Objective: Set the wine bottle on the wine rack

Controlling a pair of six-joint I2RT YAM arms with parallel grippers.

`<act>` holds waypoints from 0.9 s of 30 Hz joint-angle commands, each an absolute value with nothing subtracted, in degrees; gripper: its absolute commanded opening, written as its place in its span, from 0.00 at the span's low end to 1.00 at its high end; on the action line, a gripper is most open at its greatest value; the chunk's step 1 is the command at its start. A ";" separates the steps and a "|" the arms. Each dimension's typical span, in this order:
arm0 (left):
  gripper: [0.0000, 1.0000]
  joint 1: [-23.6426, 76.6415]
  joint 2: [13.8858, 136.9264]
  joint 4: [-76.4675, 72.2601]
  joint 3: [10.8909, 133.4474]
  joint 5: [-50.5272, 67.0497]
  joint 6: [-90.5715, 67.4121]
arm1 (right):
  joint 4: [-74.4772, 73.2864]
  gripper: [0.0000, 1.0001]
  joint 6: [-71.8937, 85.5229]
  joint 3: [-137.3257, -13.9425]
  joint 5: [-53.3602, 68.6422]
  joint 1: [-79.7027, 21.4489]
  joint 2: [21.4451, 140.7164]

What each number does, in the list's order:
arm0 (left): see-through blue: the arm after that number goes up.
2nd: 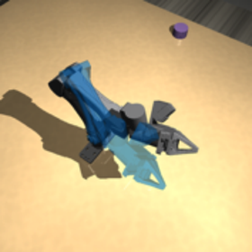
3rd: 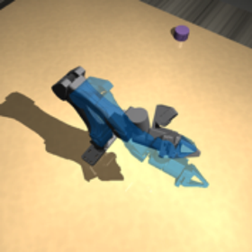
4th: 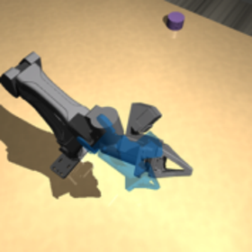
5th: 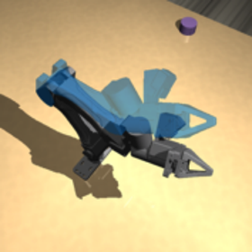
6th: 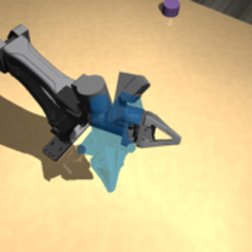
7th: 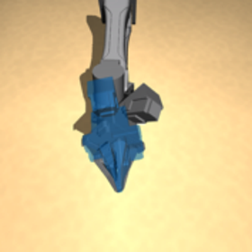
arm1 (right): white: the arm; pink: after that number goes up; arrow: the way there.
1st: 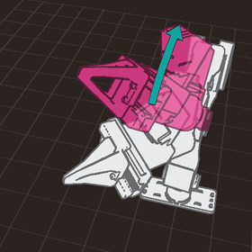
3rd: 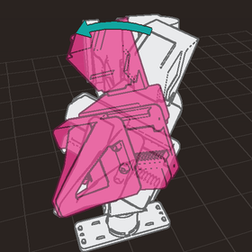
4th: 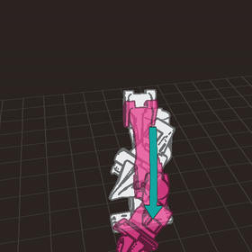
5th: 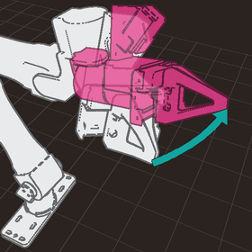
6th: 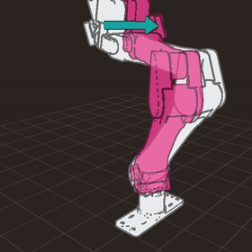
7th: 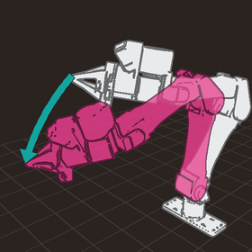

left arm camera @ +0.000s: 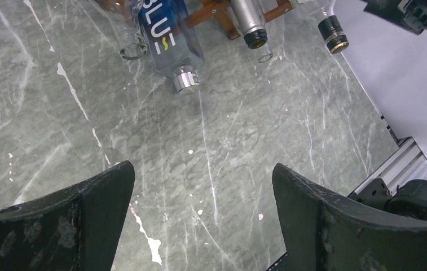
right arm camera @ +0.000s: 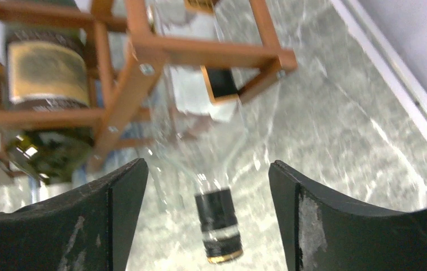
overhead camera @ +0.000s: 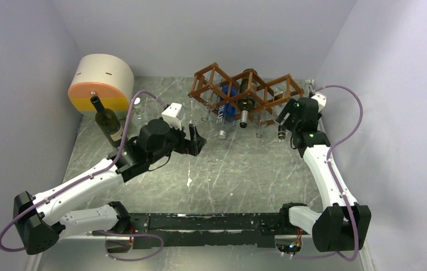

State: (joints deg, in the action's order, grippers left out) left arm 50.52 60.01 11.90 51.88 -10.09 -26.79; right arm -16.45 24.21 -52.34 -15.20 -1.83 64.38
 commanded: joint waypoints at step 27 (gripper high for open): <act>0.96 50.22 63.98 14.90 58.06 -12.01 -28.20 | -16.13 0.30 18.12 -53.33 -8.42 -1.76 74.57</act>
State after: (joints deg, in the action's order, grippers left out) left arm 50.50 62.89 14.90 55.72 -11.51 -27.46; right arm -20.14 18.72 -52.40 -6.70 -1.89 73.73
